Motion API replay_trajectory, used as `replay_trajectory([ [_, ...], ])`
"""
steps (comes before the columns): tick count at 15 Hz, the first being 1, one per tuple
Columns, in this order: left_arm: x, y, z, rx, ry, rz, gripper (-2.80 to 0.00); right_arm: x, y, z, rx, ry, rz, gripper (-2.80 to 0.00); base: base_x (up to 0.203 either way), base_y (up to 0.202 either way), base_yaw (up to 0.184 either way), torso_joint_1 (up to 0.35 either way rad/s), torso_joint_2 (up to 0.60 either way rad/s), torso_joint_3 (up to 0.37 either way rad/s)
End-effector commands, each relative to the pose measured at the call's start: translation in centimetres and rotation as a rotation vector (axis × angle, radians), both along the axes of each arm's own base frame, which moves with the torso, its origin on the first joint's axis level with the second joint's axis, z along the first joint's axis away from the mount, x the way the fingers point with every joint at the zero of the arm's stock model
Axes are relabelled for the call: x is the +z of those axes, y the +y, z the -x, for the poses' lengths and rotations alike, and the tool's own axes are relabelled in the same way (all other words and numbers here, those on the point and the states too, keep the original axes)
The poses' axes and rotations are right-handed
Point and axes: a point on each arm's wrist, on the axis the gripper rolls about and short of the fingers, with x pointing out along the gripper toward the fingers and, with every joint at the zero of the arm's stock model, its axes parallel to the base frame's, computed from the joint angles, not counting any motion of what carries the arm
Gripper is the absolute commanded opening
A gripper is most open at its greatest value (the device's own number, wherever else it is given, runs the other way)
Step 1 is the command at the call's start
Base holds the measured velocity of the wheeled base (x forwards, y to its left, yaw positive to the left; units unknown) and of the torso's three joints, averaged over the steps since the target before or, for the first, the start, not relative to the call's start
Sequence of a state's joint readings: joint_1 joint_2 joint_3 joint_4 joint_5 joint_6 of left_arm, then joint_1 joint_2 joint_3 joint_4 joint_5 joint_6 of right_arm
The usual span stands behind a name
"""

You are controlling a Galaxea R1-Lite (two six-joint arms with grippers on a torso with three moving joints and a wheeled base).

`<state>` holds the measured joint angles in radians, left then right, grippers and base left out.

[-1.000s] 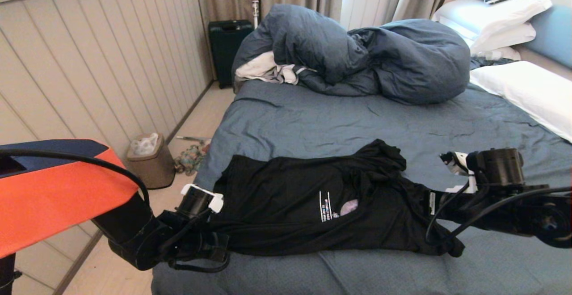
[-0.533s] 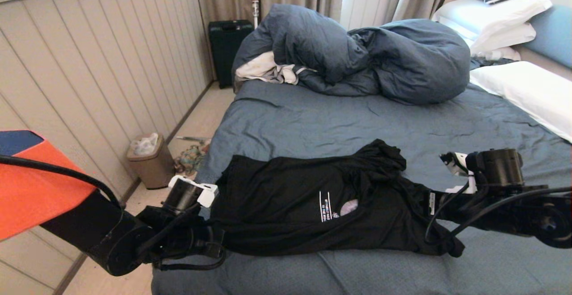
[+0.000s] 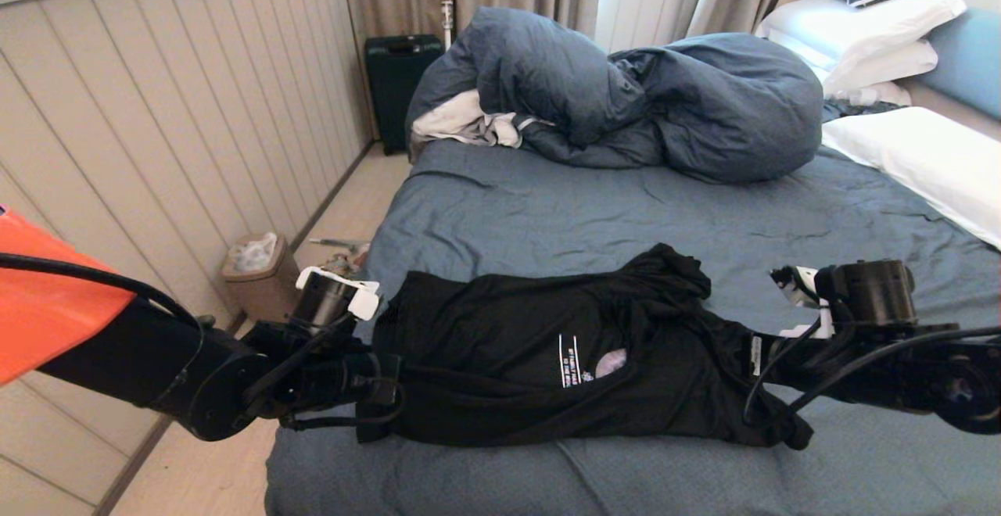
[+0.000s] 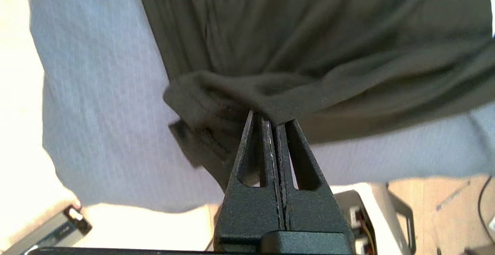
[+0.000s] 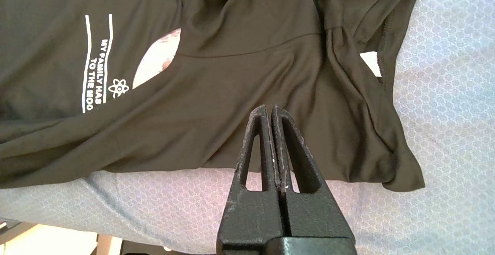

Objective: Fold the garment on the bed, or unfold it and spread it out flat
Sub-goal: Fold the black T-shirt

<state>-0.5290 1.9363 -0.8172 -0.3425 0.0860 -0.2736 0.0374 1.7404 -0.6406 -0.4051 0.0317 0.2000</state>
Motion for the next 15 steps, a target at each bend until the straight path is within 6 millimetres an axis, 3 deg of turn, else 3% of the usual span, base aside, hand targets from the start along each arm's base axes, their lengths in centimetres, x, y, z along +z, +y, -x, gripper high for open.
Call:
replay_trajectory([
  [1, -0.2, 0.0, -0.9, 0.014, -0.002, 0.000, -2.80, 0.0, 0.0, 0.0, 0.001, -0.003, -0.001, -2.80, 0.000, 0.000, 0.000, 0.000, 0.00, 0.000],
  [6, -1.0, 1.2, -3.1, 0.060, 0.013, -0.024, -2.80, 0.2, 0.0, 0.1, 0.000, -0.009, 0.002, -2.80, 0.000, 0.000, 0.000, 0.000, 0.00, 0.000],
  [12, -2.6, 0.6, -6.2, 0.076, 0.034, -0.029, -2.80, 0.2, -0.1, 0.1, -0.004, -0.012, 0.001, -2.80, 0.000, 0.000, 0.000, 0.000, 0.00, 0.000],
  [15, -3.4, 0.9, -6.4, 0.082, 0.056, -0.037, -2.80, 0.5, -0.2, 0.2, -0.005, -0.021, 0.001, -2.80, 0.000, 0.000, 0.000, 0.000, 0.00, 0.000],
])
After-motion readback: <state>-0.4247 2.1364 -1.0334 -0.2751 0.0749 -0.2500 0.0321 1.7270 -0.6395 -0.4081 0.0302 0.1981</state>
